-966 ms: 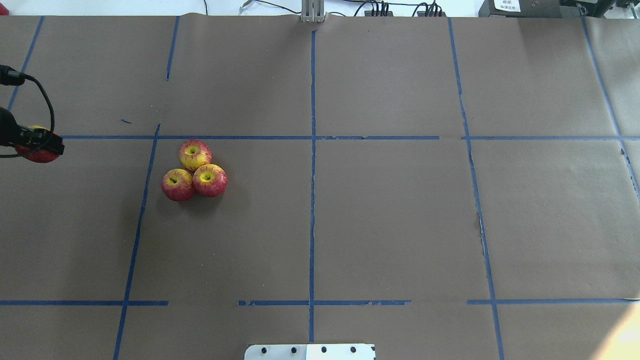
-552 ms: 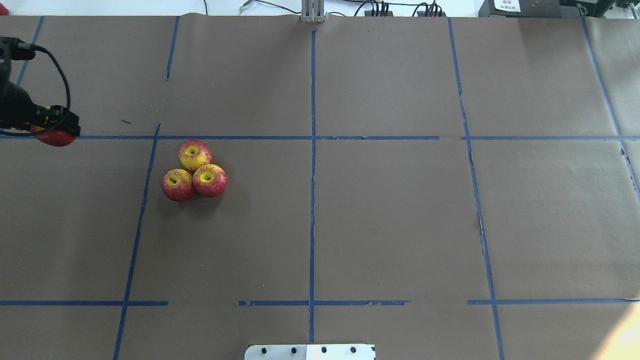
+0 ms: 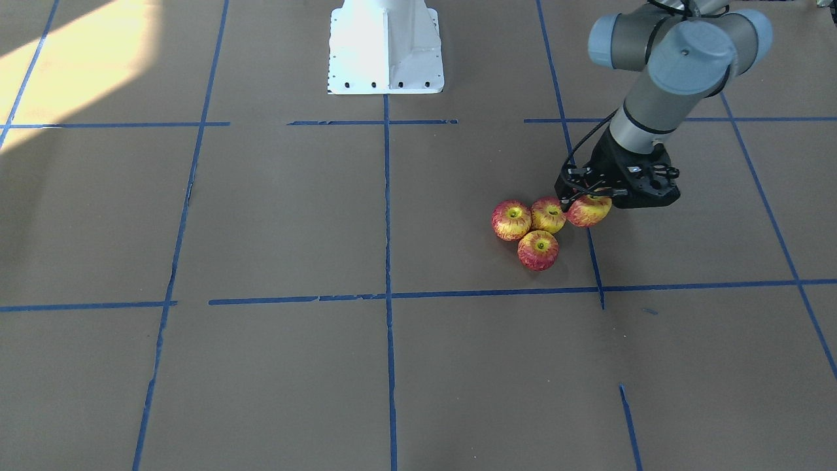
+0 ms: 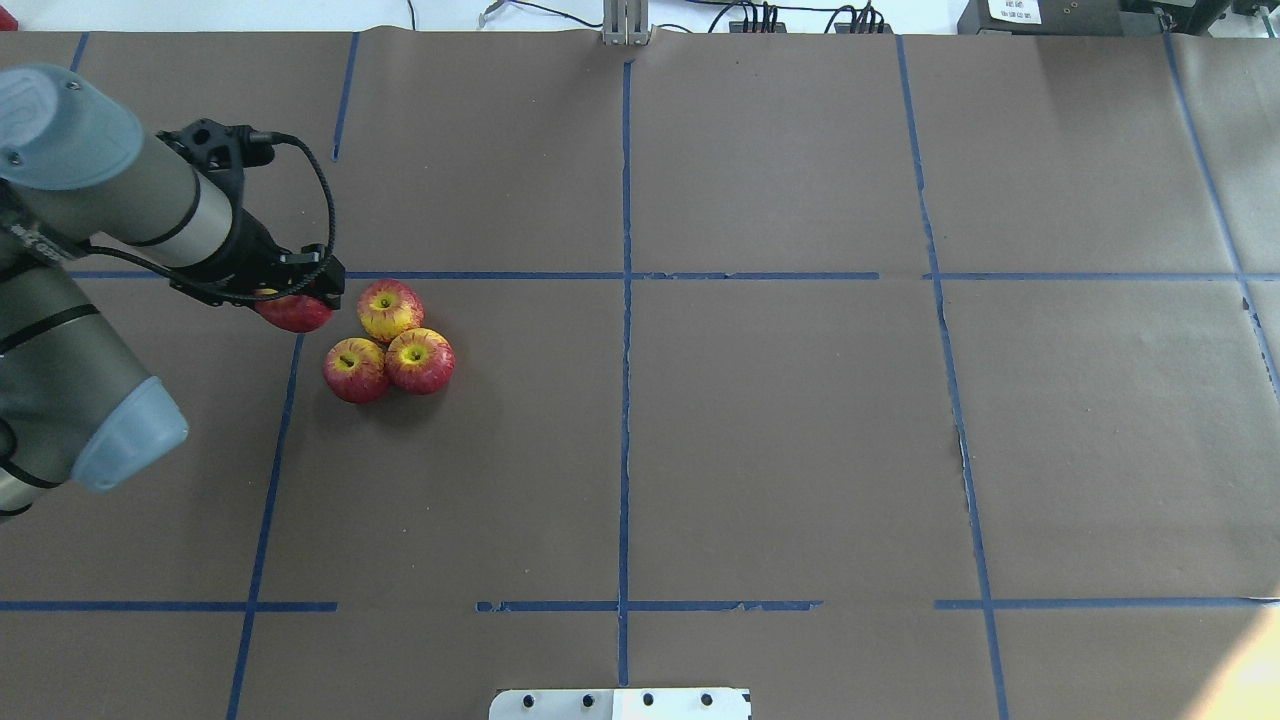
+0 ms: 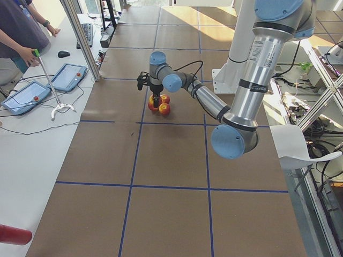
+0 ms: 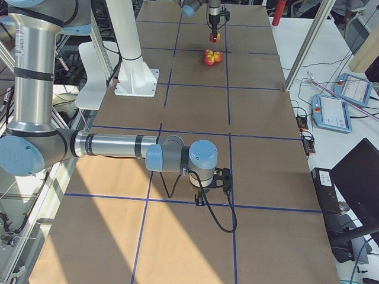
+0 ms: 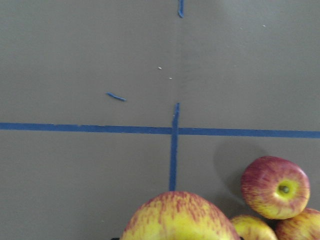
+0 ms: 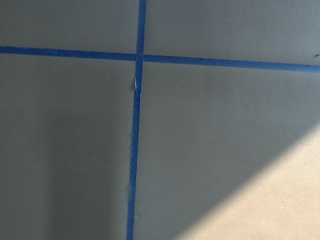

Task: Stack apples
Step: 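Lift the apple and carry it with the left gripper toward the three-apple cluster, then lower the apple onto the top of the cluster with the left gripper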

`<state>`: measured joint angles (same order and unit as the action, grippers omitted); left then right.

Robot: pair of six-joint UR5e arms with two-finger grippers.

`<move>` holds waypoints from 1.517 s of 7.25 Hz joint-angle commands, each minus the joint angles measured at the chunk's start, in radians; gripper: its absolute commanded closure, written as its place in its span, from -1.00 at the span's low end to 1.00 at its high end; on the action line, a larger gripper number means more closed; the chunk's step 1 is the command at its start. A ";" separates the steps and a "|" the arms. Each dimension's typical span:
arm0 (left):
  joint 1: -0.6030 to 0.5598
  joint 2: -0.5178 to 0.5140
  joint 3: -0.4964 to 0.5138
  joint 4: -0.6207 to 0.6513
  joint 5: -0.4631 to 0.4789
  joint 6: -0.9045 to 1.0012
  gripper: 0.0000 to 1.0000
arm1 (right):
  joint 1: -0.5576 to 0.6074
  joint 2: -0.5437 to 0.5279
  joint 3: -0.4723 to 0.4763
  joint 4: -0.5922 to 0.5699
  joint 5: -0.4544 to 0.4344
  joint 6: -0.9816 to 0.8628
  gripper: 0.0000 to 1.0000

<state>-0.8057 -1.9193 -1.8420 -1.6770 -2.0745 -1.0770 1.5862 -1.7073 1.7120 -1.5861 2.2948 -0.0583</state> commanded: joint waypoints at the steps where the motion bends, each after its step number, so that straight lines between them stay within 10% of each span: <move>1: 0.059 -0.043 0.036 -0.004 0.005 -0.076 0.74 | 0.000 0.000 0.000 0.000 0.000 0.000 -1.00; 7: 0.080 -0.058 0.075 -0.007 0.022 -0.084 0.74 | 0.000 0.000 0.000 0.000 0.000 0.000 -1.00; 11: 0.080 -0.058 0.079 -0.009 0.022 -0.077 -0.06 | 0.000 0.000 0.000 0.000 0.000 0.000 -1.00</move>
<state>-0.7256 -1.9773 -1.7633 -1.6856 -2.0525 -1.1567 1.5861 -1.7073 1.7119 -1.5861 2.2949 -0.0583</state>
